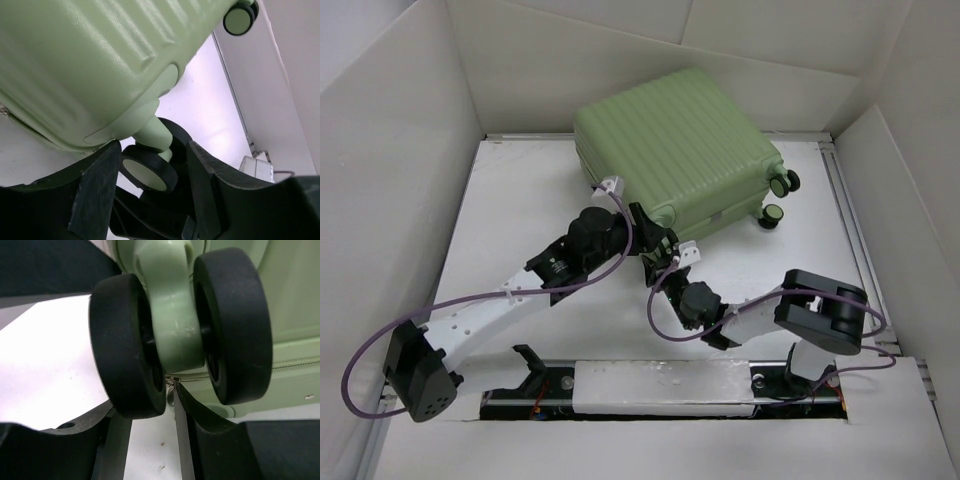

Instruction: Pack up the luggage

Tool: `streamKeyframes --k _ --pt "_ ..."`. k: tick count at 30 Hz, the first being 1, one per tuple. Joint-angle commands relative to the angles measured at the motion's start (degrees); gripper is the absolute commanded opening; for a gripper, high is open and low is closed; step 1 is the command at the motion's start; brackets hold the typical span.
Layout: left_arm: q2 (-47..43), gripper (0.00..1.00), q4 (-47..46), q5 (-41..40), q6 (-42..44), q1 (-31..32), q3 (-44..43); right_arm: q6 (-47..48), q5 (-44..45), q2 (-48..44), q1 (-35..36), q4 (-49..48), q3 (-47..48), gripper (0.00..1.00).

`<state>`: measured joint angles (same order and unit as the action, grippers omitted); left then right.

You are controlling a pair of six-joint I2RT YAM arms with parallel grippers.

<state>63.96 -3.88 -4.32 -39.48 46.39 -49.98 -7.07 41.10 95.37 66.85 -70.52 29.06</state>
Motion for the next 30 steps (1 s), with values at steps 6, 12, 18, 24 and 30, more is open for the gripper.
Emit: streamKeyframes --k 6,12,18,24,30 --pt "4.67 0.38 -3.68 10.56 2.75 0.01 -2.32 -0.84 4.17 3.42 0.04 -7.44 2.32 0.43" --pt "5.91 0.27 -5.34 12.40 3.27 0.01 -2.32 -2.07 2.94 5.26 -1.98 -6.73 3.55 0.43" --pt "8.19 0.13 -5.35 13.02 4.32 1.07 -3.99 -3.21 2.93 5.79 -3.22 -7.26 4.08 0.25" --pt "9.95 0.00 -4.73 11.96 4.33 2.30 -5.66 -3.21 1.53 5.01 -4.89 -9.02 3.37 0.00" --pt "11.62 0.00 -7.62 14.77 3.19 2.30 -6.80 -4.44 0.73 1.49 -3.75 -12.26 -3.11 0.00"
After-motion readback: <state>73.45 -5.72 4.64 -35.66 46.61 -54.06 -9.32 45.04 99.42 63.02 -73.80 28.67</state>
